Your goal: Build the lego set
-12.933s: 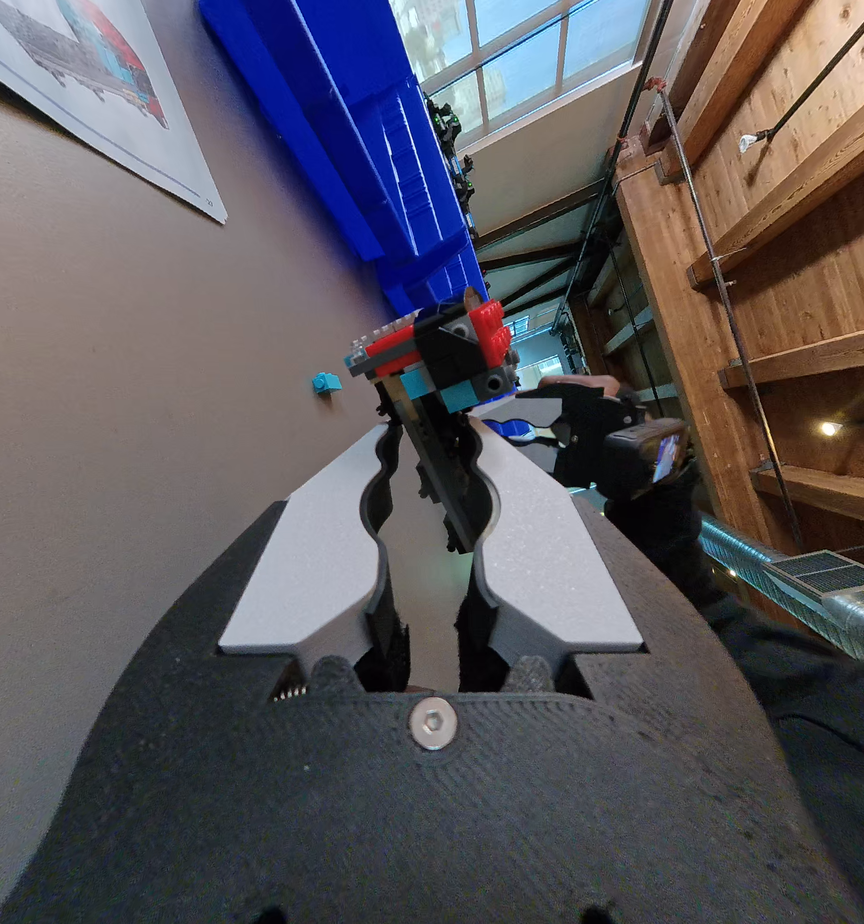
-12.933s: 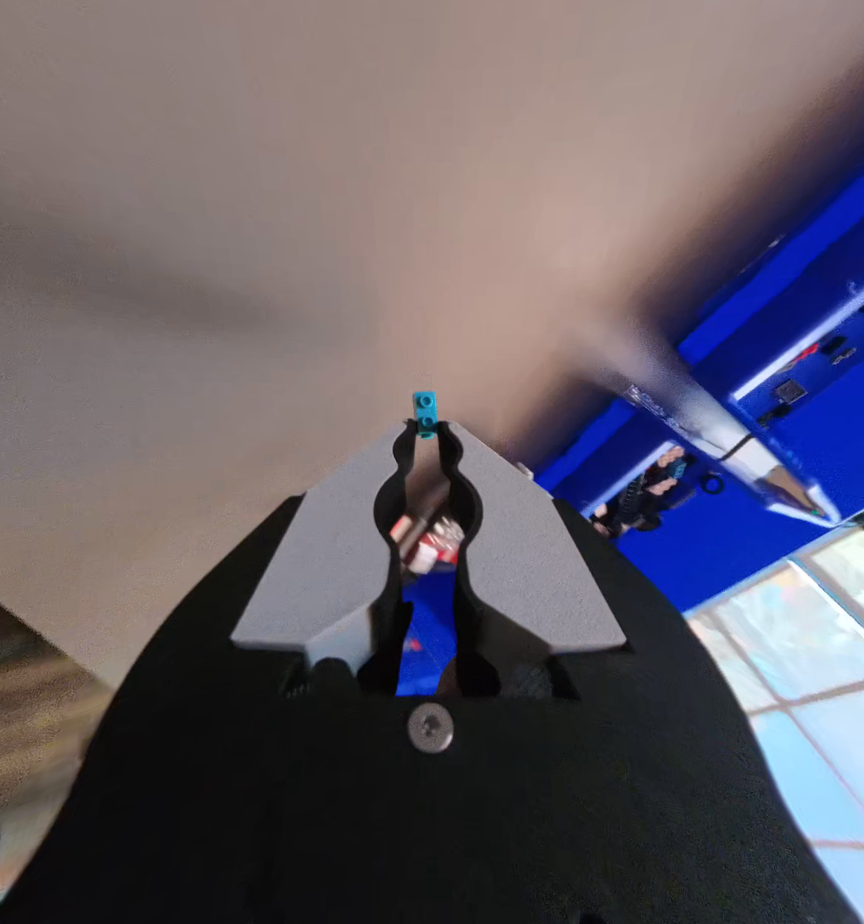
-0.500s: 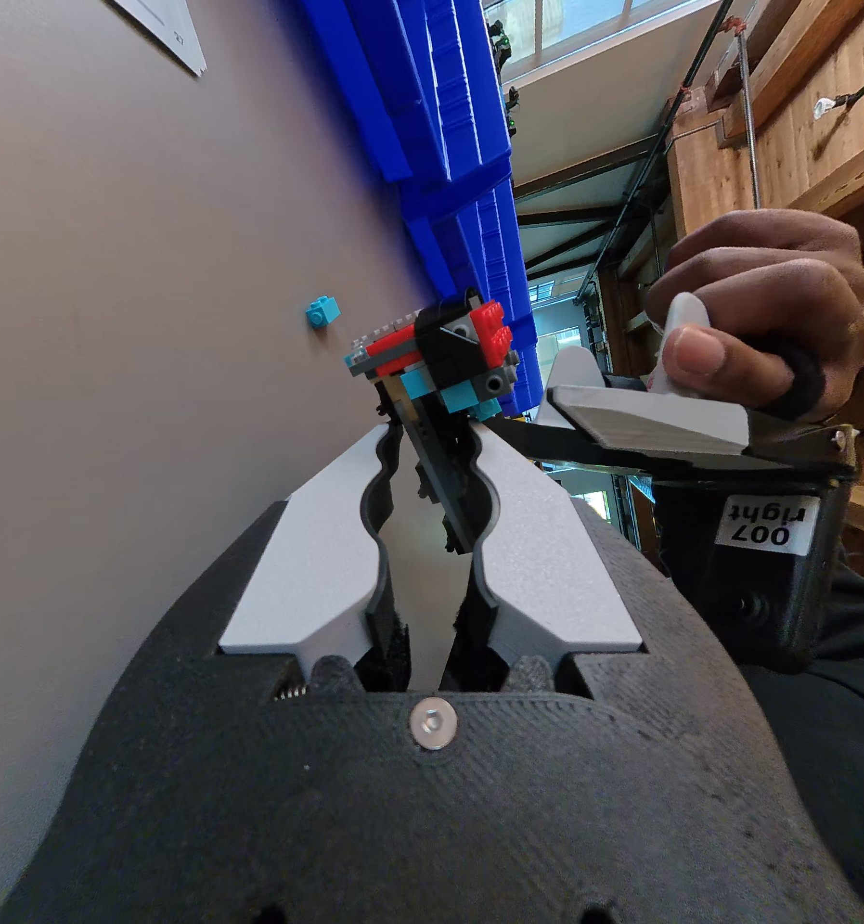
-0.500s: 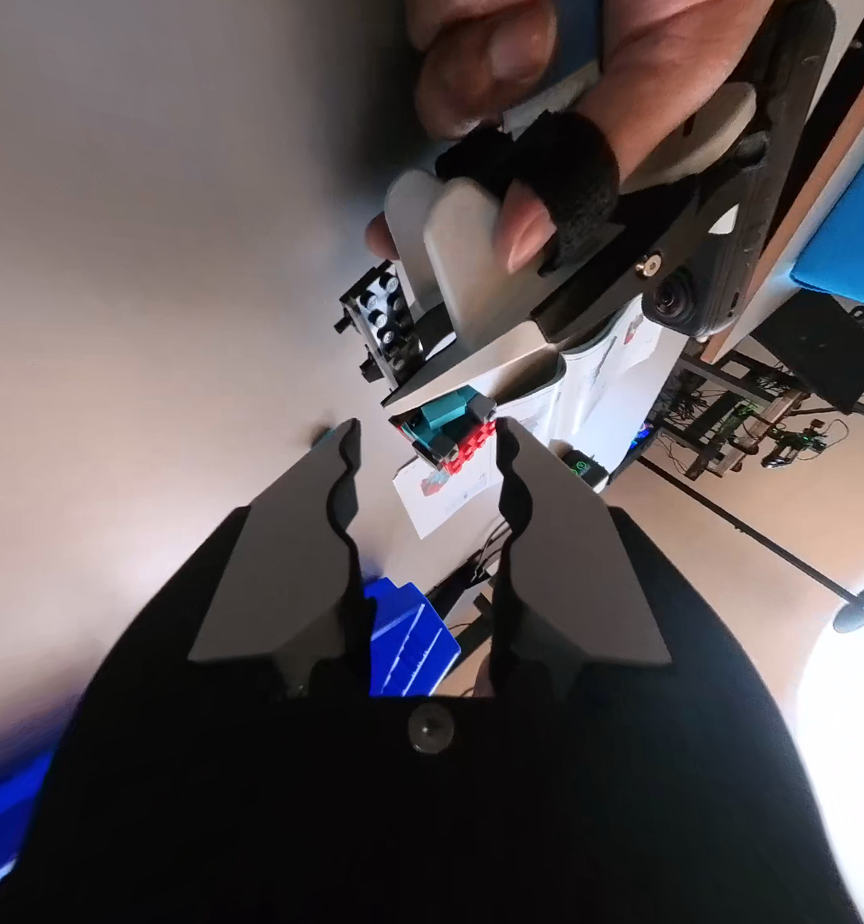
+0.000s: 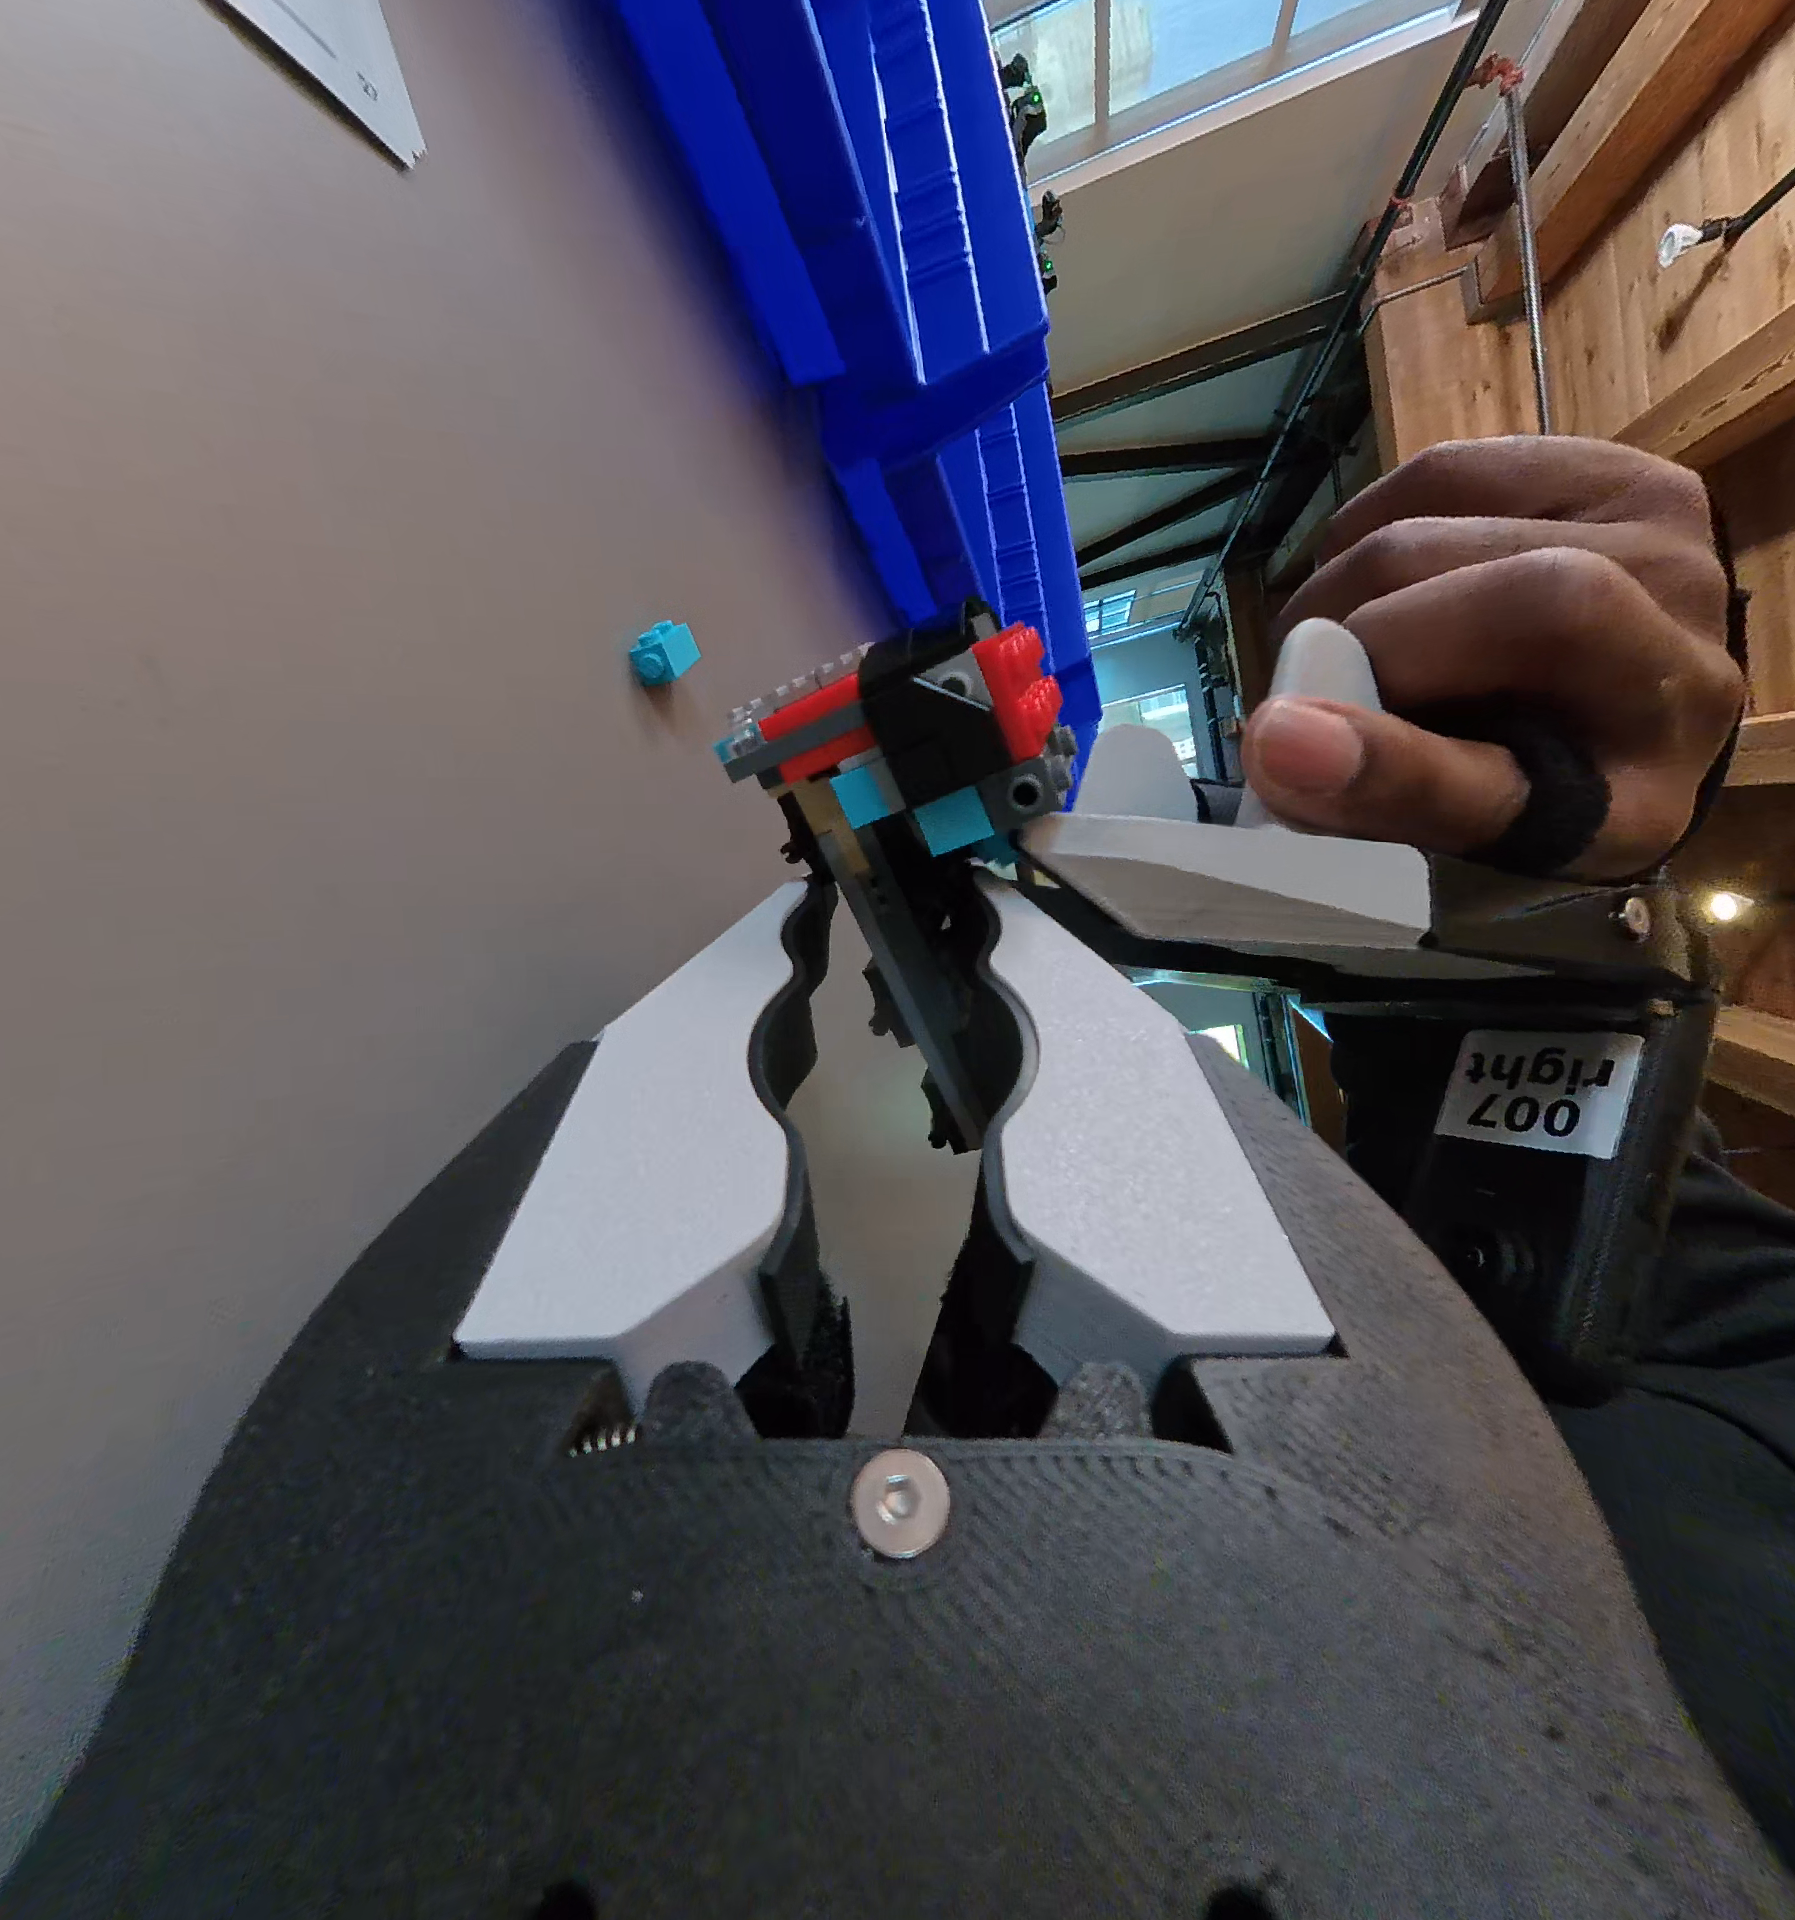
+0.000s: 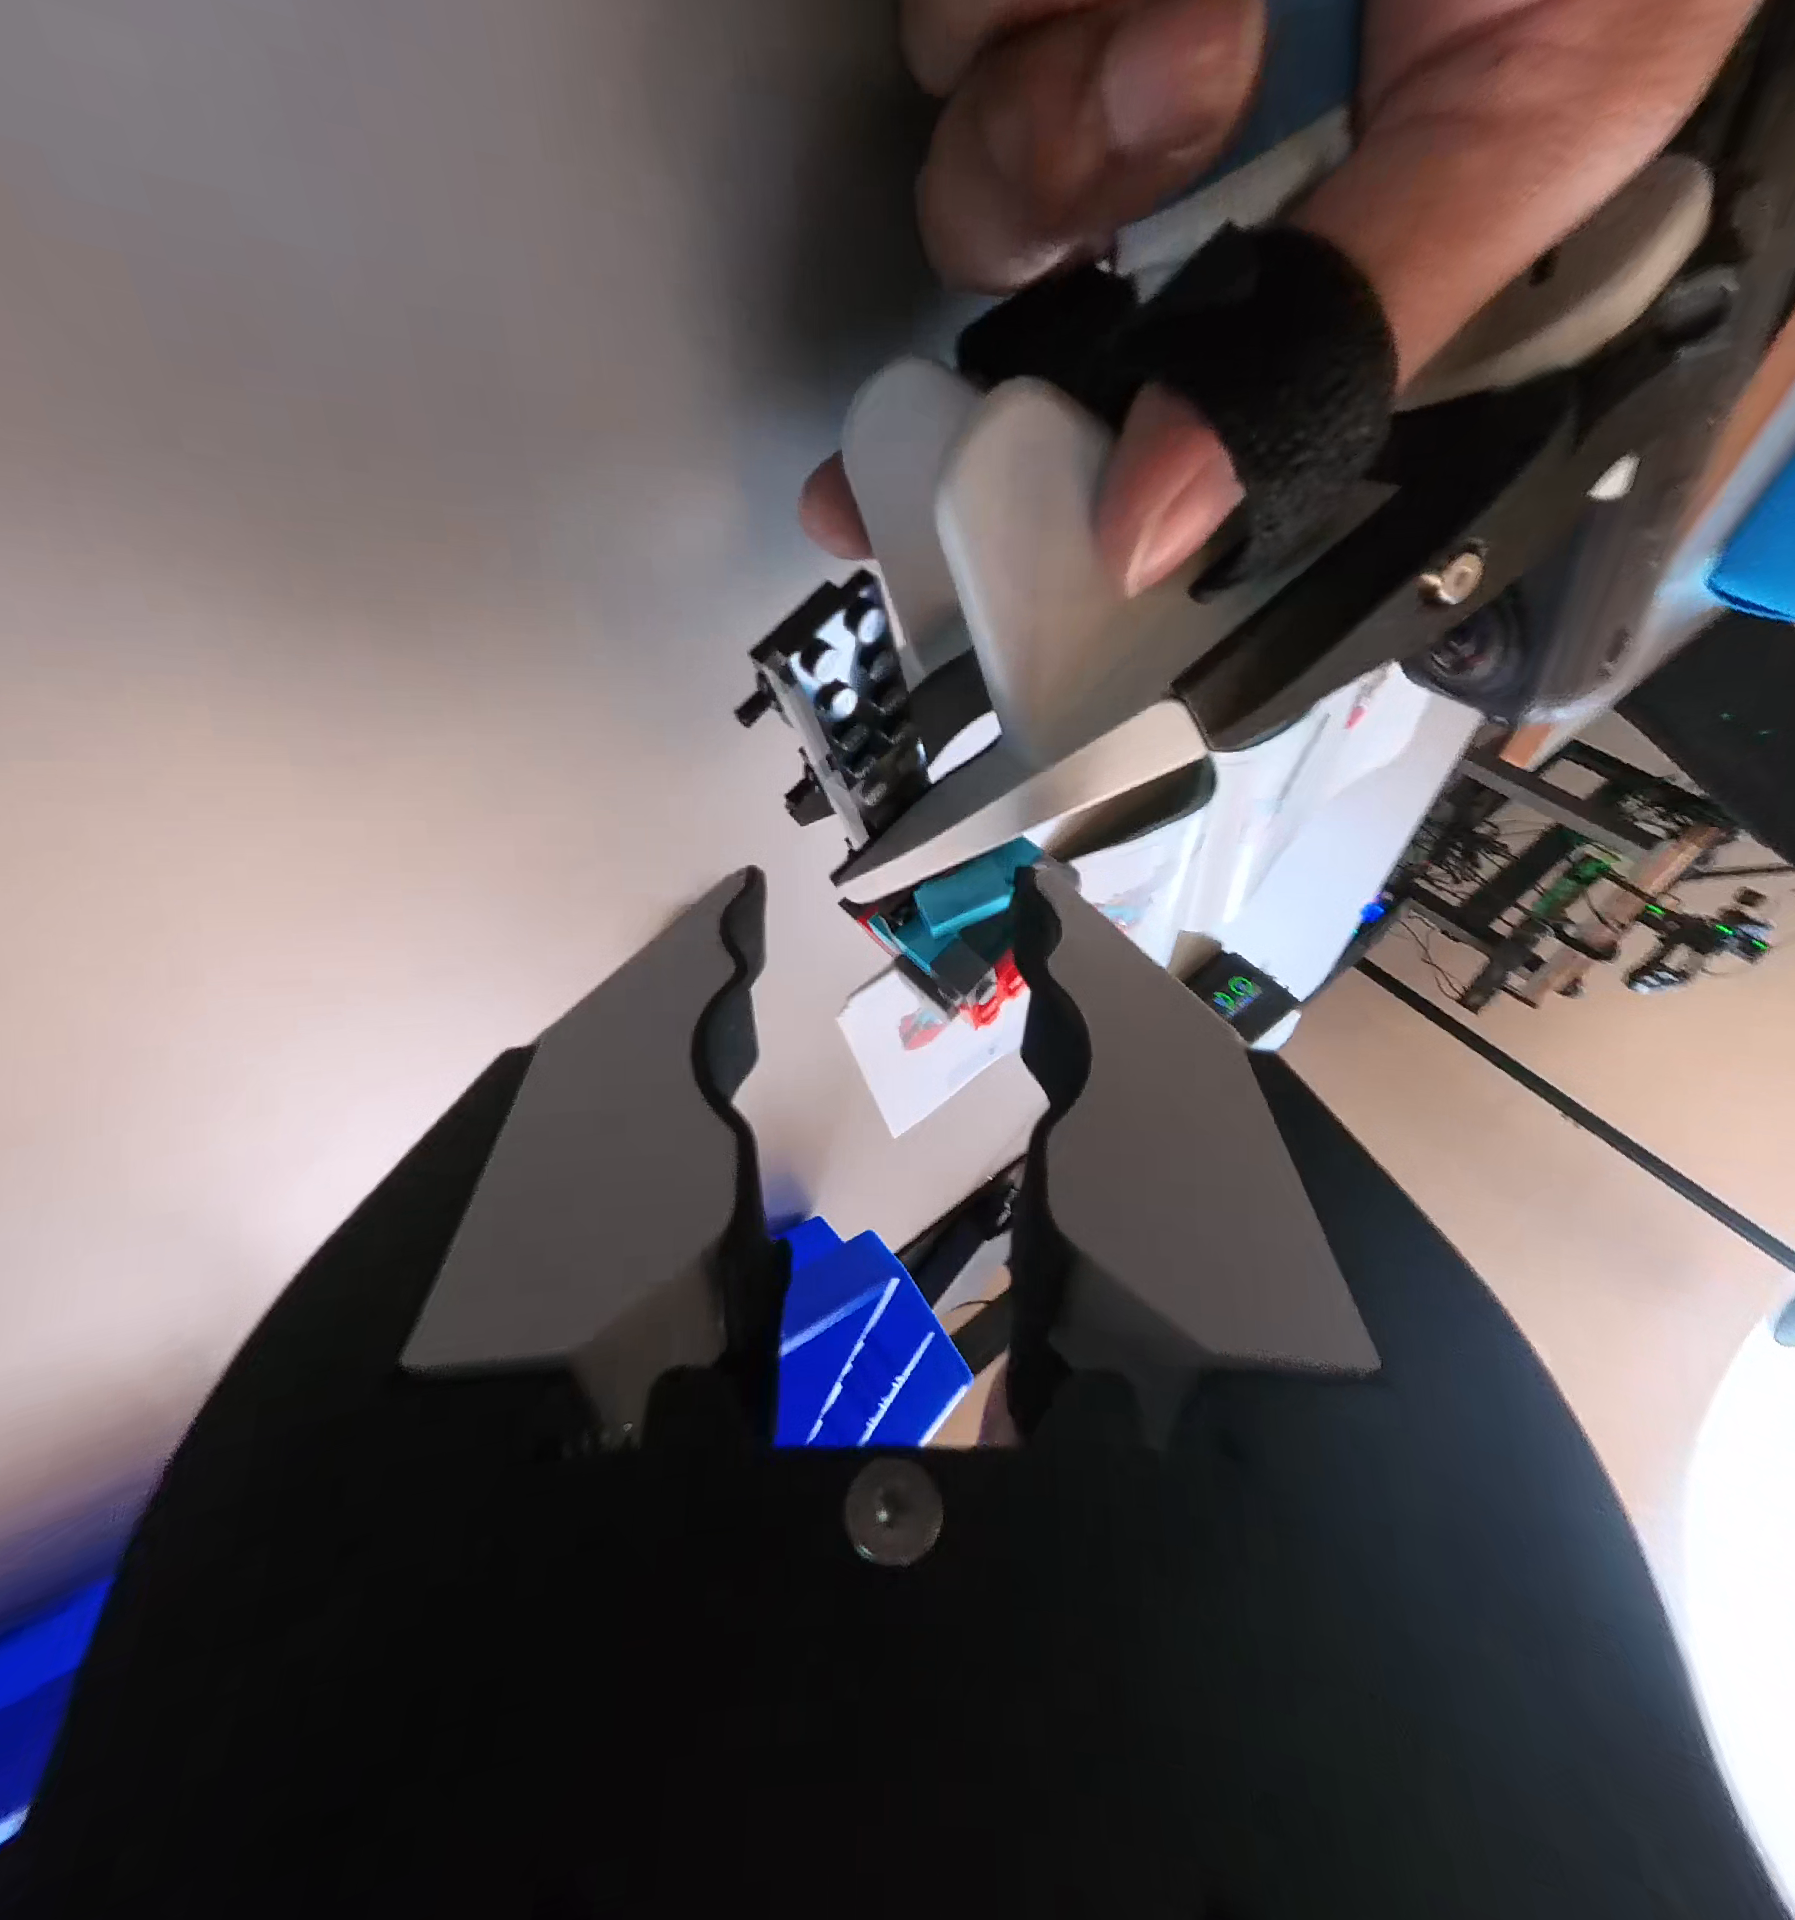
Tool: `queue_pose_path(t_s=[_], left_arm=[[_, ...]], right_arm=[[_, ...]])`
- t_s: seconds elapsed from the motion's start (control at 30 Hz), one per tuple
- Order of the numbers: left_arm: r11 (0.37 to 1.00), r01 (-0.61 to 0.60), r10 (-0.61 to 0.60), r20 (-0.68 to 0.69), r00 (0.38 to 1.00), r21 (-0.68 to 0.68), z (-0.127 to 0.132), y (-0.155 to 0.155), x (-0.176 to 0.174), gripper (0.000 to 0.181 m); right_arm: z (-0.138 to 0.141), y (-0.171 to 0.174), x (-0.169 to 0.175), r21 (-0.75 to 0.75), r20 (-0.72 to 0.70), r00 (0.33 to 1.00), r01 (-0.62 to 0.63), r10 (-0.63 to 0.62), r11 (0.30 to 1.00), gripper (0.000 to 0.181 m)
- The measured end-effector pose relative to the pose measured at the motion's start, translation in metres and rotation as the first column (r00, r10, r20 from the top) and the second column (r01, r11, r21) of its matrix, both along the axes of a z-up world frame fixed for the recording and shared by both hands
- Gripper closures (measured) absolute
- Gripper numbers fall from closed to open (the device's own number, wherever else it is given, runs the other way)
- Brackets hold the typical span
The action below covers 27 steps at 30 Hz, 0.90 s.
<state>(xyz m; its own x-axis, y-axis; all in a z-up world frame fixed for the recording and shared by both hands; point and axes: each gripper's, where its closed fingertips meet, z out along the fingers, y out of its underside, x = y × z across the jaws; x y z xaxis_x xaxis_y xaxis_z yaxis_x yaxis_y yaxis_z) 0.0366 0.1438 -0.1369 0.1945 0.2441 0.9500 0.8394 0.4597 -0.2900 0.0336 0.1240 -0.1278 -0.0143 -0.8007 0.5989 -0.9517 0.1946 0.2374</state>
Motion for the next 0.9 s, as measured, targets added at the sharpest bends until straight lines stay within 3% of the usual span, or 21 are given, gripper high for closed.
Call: queue_pose_path(t_s=[0.67,0.8,0.9], left_arm=[[0.999,-0.018,0.018,0.001,1.000,0.036,0.003,-0.004,-0.002,0.157],[0.999,-0.029,0.029,-0.004,1.000,0.035,0.004,-0.006,-0.003,0.157],[0.999,-0.044,0.044,-0.008,0.999,0.030,0.004,-0.008,-0.005,0.157]], right_arm=[[0.011,-0.003,-0.012,-0.169,-0.060,0.997,0.043,-0.054,0.985,0.137],[0.025,-0.001,-0.015,-0.274,0.068,0.985,0.170,-0.158,0.946,0.140],[0.036,0.001,-0.018,-0.373,0.270,0.926,0.352,-0.263,0.858,0.145]])
